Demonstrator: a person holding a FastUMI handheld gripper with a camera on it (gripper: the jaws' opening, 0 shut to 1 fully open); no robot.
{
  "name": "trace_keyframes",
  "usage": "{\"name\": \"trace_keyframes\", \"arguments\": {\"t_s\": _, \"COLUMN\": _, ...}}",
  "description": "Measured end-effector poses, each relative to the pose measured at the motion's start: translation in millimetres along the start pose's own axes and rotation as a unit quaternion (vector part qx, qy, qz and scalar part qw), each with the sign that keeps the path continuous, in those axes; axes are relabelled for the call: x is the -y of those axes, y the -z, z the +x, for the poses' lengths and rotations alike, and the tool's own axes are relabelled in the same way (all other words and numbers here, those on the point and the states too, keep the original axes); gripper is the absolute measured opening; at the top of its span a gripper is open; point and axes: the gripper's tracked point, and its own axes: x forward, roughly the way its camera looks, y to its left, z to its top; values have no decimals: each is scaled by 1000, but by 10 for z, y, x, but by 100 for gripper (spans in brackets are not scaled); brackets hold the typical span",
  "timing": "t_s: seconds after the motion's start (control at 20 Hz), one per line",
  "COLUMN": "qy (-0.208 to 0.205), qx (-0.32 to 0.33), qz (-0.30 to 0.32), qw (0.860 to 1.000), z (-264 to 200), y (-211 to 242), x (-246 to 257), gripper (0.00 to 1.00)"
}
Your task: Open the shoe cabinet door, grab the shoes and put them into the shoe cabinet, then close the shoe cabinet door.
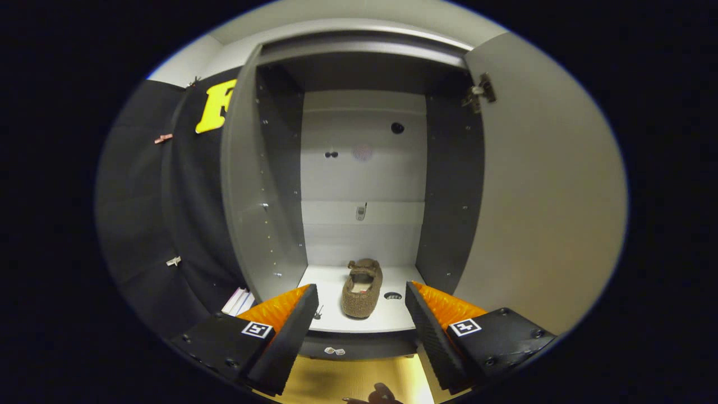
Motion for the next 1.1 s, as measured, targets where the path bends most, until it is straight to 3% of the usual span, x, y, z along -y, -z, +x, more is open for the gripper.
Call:
{"name": "trace_keyframes", "arguments": {"t_s": 0.4, "qy": 16, "qx": 50, "qz": 7, "qw": 999, "z": -1048, "y": -60, "x": 255, "gripper": 98}}
{"name": "trace_keyframes", "arguments": {"t_s": 0.95, "qy": 149, "qx": 50, "qz": 16, "qw": 988, "z": -2414, "y": 226, "x": 1239, "gripper": 98}}
{"name": "trace_keyframes", "arguments": {"t_s": 1.1, "qy": 167, "qx": 60, "qz": 22, "qw": 984, "z": -2671, "y": 206, "x": 1500, "gripper": 98}}
